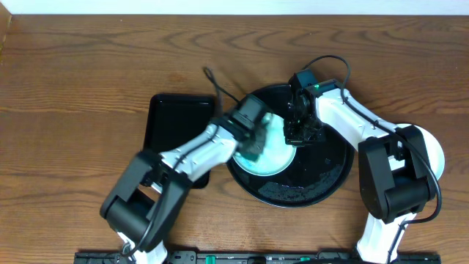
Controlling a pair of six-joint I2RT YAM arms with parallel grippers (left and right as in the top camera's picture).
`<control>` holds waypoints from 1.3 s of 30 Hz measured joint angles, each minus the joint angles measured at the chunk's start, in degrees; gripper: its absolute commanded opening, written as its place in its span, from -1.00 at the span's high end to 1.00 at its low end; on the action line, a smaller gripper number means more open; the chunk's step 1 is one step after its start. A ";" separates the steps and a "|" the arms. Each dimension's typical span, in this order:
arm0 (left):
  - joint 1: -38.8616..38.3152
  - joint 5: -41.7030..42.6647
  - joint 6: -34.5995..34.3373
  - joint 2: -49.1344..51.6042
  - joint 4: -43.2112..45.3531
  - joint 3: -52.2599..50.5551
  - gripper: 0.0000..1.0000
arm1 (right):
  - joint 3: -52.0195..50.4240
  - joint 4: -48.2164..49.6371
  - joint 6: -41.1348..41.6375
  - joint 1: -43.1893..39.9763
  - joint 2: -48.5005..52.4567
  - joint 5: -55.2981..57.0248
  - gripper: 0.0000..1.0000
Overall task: Clean dirty plates on tray and stack at the side
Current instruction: 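Move the sponge with the left gripper onto the black rectangular tray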
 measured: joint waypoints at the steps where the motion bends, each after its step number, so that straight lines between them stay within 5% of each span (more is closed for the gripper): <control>1: 1.46 -0.26 0.00 0.07 0.68 -0.02 0.84 | 0.00 -0.04 0.00 0.00 0.00 0.00 0.98; 9: 5.99 9.75 0.04 0.15 1.97 0.00 0.84 | -0.02 0.13 -0.07 0.00 0.00 0.11 0.64; 18: 6.58 20.04 0.48 -5.09 0.87 0.00 0.68 | -0.02 3.98 -0.28 -0.02 0.00 0.55 0.97; 27: 9.79 19.74 1.01 -7.37 -6.27 0.13 0.78 | -0.11 3.04 -0.37 0.00 0.00 -0.33 0.96; 31: 12.33 18.51 1.09 -7.37 -9.16 0.13 0.80 | -0.98 3.02 -0.20 0.00 0.00 -0.33 0.75; 39: 14.93 18.03 2.86 -7.69 -10.10 0.13 0.85 | -5.03 7.37 0.35 0.33 -2.01 -1.42 0.98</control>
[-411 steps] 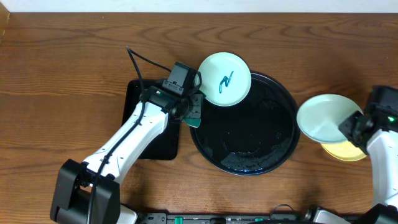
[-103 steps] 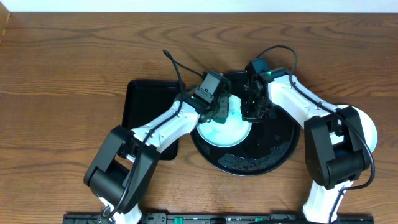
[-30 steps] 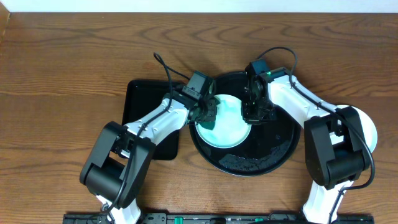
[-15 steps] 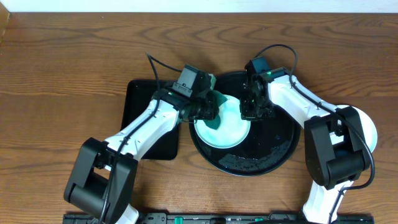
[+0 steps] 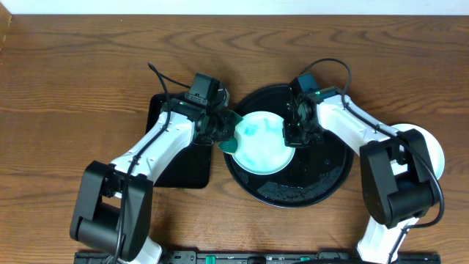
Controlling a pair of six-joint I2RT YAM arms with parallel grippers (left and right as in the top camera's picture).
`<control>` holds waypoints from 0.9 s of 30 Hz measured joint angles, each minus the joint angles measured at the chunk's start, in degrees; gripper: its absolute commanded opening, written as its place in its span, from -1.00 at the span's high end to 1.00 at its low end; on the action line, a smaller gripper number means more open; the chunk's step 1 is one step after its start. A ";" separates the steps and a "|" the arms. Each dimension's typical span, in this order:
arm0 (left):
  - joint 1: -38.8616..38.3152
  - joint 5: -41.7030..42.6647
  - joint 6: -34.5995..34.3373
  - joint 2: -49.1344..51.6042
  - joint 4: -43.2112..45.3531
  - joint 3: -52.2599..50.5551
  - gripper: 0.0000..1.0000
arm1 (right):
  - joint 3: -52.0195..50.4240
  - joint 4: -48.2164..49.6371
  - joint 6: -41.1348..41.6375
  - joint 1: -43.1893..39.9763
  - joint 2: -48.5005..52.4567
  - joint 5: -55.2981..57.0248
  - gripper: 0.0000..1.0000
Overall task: Clean dirty plates on tray and stack at the side
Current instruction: 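Move the sponge with the left gripper onto the black rectangular tray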
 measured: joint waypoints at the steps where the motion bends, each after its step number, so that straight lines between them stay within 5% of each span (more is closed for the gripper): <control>1: 0.00 0.00 0.63 -0.37 -0.04 0.00 0.84 | -0.22 0.33 0.15 -0.02 -0.22 0.00 0.98; 17: 13.68 -6.21 6.12 -7.67 -4.61 0.00 0.84 | -1.03 2.40 0.31 0.09 -1.40 1.42 0.98; 27: 16.87 -7.69 7.28 -2.25 -7.17 0.00 0.68 | -1.05 3.28 -2.29 0.39 -13.40 16.44 0.98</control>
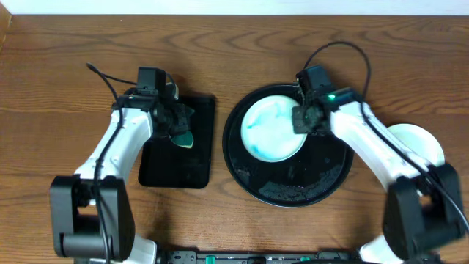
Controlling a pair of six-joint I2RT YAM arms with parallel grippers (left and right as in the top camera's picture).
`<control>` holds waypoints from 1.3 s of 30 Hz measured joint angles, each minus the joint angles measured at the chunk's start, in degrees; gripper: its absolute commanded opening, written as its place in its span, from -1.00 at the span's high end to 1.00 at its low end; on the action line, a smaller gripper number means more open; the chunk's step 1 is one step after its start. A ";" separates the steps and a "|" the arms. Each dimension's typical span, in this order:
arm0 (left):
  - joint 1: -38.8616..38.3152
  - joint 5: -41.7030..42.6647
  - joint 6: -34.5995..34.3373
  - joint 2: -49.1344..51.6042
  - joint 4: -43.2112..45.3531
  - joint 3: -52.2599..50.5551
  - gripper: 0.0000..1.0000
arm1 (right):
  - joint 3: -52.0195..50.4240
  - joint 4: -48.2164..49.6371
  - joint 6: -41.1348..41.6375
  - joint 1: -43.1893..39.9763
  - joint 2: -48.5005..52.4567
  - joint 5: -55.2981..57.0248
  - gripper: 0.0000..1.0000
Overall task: Clean dirty plates on tray and stack at the side
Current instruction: 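Move the sponge with the left gripper onto the black rectangular tray, then lift the mint plate with the right gripper and carry it right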
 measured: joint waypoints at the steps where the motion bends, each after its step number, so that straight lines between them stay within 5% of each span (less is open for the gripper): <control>1: 0.00 -0.02 0.09 0.85 0.00 0.00 0.67 | 0.00 -0.15 -0.61 0.00 -1.49 1.84 0.98; 5: 0.00 -0.02 0.11 3.48 -0.35 0.00 0.66 | 0.00 -1.64 -2.08 0.00 -4.57 7.17 0.98; 10: 0.00 -0.02 0.42 5.49 -1.03 0.00 0.07 | 0.00 -2.45 -2.91 0.00 -4.94 11.32 0.98; 13: 0.00 0.00 0.20 5.60 -1.03 0.00 -0.08 | 0.00 -3.06 -2.95 0.00 -4.94 12.13 0.98; 29: 0.00 0.00 0.11 5.60 -2.49 -0.02 -0.12 | 0.00 -3.63 -3.76 0.00 -4.94 13.79 0.98; 31: 0.00 0.00 0.11 5.60 -2.43 -0.37 0.03 | 0.00 -3.61 -3.96 0.02 -4.94 14.40 0.98; 36: 0.00 0.26 0.04 5.60 -2.29 -1.84 0.85 | 0.00 -3.61 -4.17 0.26 -4.94 15.10 0.98; 39: -0.04 0.35 0.17 5.60 -2.27 -1.84 0.85 | 0.00 -3.52 -4.37 0.42 -4.94 15.32 0.98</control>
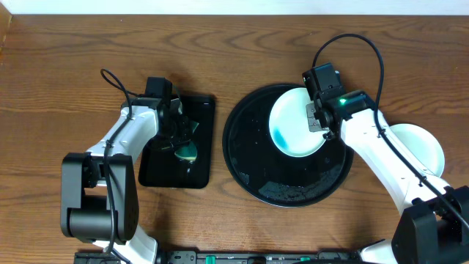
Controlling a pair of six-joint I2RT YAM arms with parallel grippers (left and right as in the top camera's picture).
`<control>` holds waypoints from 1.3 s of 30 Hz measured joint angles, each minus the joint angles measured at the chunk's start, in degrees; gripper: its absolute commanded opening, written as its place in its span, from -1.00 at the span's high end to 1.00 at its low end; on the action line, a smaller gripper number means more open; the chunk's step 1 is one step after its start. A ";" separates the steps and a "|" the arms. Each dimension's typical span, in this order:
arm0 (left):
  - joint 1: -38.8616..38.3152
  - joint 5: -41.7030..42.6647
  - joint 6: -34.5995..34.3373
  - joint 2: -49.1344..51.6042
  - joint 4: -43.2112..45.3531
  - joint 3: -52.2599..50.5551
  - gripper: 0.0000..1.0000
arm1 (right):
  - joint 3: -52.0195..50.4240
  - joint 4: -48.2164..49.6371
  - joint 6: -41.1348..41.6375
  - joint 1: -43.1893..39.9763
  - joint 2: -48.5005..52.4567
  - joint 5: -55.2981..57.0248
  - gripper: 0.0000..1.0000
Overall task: Clean dirty plates on tray and stack at the side
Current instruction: 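Lift the mint plate with the right gripper and carry it right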
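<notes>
A white plate [295,132] with a teal smear on its left side is over the right half of the round black tray [282,187]. My right gripper [316,119] is shut on the plate's right rim. Another white plate [421,147] lies on the table to the right of the tray, partly under my right arm. My left gripper [181,137] is over the small black rectangular tray [157,172], shut on a green sponge [187,152] whose lower end touches or nears that tray.
The round tray's floor looks wet, with droplets near its front. Cables arch above both wrists. Brown wooden table [66,66] extends to the left and back; the arm bases stand at the front edge.
The right gripper has shifted the plate rightward within the round tray, toward its right rim. The left gripper has lowered the sponge a little further over the rectangular tray.
First the left gripper pressed the sponge on the plate while the right gripper held its right rim. Then the sponge was at the plate's left edge, later over the rectangular tray. The plate, still held by the right gripper, is now further right.
</notes>
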 measured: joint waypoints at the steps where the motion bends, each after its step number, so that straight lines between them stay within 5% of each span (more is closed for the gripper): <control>1: 0.00 0.04 -0.02 0.00 0.00 0.00 0.85 | 0.00 0.15 -0.22 0.07 0.00 0.15 0.98; 4: 0.00 -0.20 -0.07 0.00 0.00 0.00 0.85 | 0.00 0.94 -1.42 0.42 0.00 1.22 0.98; 5: 0.00 -0.48 -0.07 0.00 0.00 0.00 0.73 | 0.00 1.27 -1.92 0.46 0.00 1.75 0.98; 7: -0.02 -1.31 -0.20 0.00 -0.02 0.00 0.10 | 0.00 1.57 -2.60 0.61 0.00 2.93 0.98; 9: 0.00 -2.40 -0.11 0.00 -0.02 0.00 -0.08 | 0.00 1.75 -3.28 0.61 0.00 4.15 0.98; 39: 0.04 -4.66 -0.07 0.00 0.02 0.00 -0.12 | 0.09 9.46 -16.61 12.46 -10.01 26.69 0.98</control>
